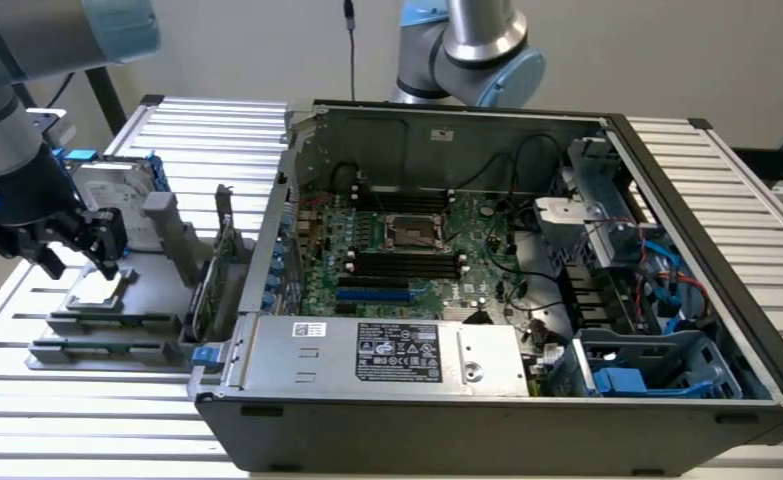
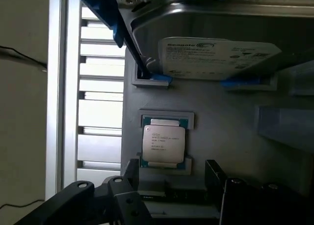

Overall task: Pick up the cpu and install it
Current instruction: 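Pick up the cpu and move it towards the insertion slot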

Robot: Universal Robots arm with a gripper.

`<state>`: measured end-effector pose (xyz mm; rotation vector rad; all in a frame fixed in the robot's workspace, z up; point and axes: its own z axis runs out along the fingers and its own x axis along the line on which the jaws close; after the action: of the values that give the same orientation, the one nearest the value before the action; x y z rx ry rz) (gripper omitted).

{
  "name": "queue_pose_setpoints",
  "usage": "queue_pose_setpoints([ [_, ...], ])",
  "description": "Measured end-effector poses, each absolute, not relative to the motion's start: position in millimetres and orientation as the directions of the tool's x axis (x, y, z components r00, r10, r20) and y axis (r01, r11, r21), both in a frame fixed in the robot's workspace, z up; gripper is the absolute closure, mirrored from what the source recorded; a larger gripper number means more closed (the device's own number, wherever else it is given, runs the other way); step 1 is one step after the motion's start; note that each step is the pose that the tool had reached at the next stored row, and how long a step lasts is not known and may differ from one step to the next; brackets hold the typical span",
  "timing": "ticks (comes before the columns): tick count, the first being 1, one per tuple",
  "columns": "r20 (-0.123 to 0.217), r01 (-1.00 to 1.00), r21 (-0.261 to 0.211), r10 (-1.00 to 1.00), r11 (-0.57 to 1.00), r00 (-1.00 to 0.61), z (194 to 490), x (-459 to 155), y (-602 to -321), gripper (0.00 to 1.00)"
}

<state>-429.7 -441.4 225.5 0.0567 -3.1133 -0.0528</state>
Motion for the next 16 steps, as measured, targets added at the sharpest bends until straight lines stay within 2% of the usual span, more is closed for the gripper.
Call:
queue_pose_setpoints([
  [16,0.035,-0.024,0.038,-0.025,0.999,-0.999,205,-430,-436,0.35],
])
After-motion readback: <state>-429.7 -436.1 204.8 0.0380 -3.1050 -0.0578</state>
